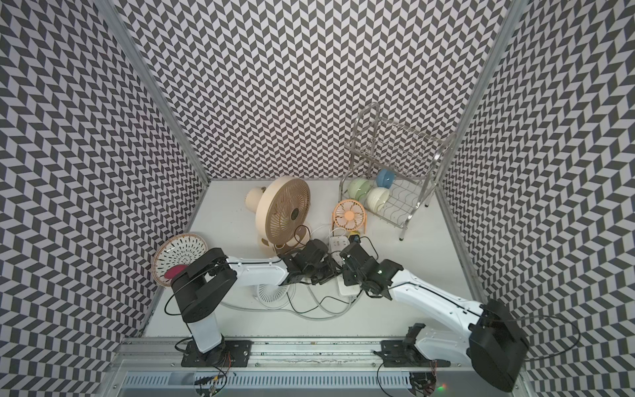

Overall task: Unplug the desk fan from the power strip
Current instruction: Remove the plug from the socket, then adjust the socket at the center of the board.

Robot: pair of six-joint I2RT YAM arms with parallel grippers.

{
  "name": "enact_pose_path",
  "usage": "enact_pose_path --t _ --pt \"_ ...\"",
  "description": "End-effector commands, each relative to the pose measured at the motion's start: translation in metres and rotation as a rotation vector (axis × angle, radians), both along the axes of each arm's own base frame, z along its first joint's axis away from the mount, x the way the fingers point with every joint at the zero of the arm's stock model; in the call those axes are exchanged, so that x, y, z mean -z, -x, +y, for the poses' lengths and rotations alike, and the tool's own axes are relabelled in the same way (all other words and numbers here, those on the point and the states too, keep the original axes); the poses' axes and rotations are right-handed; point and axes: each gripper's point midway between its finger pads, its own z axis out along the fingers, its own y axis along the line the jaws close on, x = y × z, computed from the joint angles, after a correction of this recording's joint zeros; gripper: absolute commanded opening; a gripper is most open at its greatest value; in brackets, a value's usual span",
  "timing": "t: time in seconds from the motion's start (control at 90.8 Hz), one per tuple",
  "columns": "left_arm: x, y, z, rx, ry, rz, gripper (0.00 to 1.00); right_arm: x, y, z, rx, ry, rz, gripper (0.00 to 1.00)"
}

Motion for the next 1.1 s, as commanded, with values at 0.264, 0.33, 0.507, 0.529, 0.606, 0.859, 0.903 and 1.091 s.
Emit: enact_pose_path --t 0.264,0.33,0.507,0.529,0.606,0.859,0.903,1.091 --pt "0.063 0.019 0.044 -0.051 -0.203 0.122 0.41 -0.027 -0.016 0.004 0.097 -0.060 -0.076 0.16" --pt "0.061 0.018 0.043 -0.047 -0.199 0.116 0.41 -0.034 -0.017 -0.014 0.160 -0.041 -0.113 0.16" --pt "0.060 0.017 0.037 -0.030 -0.181 0.107 0.41 -0.055 -0.004 -0.038 0.196 -0.034 -0.148 0.16" --pt "0.058 0.016 0.036 -0.028 -0.179 0.102 0.40 -0.059 -0.002 -0.036 0.182 -0.048 -0.146 0.16" --pt "0.056 0.013 0.033 -0.019 -0.174 0.092 0.41 -0.076 0.007 -0.021 0.082 -0.125 -0.133 0.16" --pt "0.029 -0.004 0.012 0.016 -0.088 0.003 0.46 -0.153 0.050 0.050 -0.340 -0.559 -0.205 0.18" --pt "0.020 -0.009 0.006 0.030 -0.073 -0.023 0.49 -0.162 0.057 0.052 -0.375 -0.591 -0.208 0.18" --pt "-0.007 -0.029 -0.015 0.072 -0.029 -0.115 0.56 -0.192 0.073 0.041 -0.418 -0.641 -0.267 0.18"
